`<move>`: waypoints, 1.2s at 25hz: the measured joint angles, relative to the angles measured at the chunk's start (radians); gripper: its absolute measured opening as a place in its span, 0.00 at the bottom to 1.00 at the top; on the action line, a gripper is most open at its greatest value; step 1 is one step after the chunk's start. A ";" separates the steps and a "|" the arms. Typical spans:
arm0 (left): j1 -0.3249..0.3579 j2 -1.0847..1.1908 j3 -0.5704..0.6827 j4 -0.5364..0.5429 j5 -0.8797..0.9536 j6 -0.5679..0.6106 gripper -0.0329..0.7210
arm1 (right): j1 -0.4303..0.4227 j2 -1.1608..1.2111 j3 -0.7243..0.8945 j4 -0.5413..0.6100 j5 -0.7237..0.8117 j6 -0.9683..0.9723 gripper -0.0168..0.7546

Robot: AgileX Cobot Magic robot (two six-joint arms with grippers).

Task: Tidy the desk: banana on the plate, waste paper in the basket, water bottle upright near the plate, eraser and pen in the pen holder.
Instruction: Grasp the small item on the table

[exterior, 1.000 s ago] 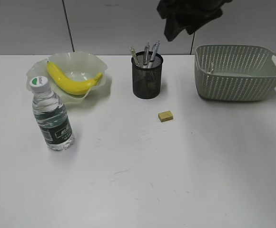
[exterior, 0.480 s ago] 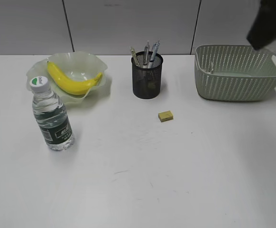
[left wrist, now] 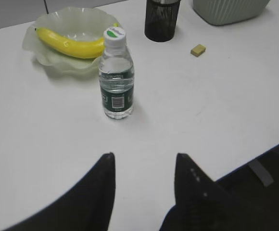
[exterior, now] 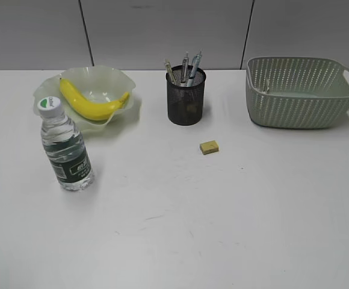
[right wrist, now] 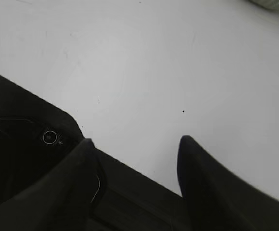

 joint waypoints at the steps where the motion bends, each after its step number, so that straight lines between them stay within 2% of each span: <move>1: 0.000 0.037 -0.015 0.000 -0.008 0.011 0.45 | 0.000 -0.061 0.036 0.000 -0.004 0.000 0.59; 7: 0.000 0.259 -0.117 -0.031 -0.074 0.024 0.45 | 0.000 -0.427 0.245 0.000 -0.021 0.001 0.59; 13: 0.000 0.481 -0.269 -0.039 -0.174 0.026 0.45 | 0.000 -0.718 0.323 0.000 -0.023 0.010 0.59; 20: -0.003 0.853 -0.503 -0.079 -0.226 0.027 0.45 | 0.000 -0.735 0.329 0.000 -0.049 0.017 0.59; 27: -0.071 1.212 -0.720 -0.084 -0.240 0.027 0.45 | 0.000 -0.735 0.345 0.000 -0.105 0.019 0.59; 30: -0.098 1.345 -0.796 -0.083 -0.242 0.027 0.50 | 0.000 -0.735 0.357 0.000 -0.134 0.019 0.59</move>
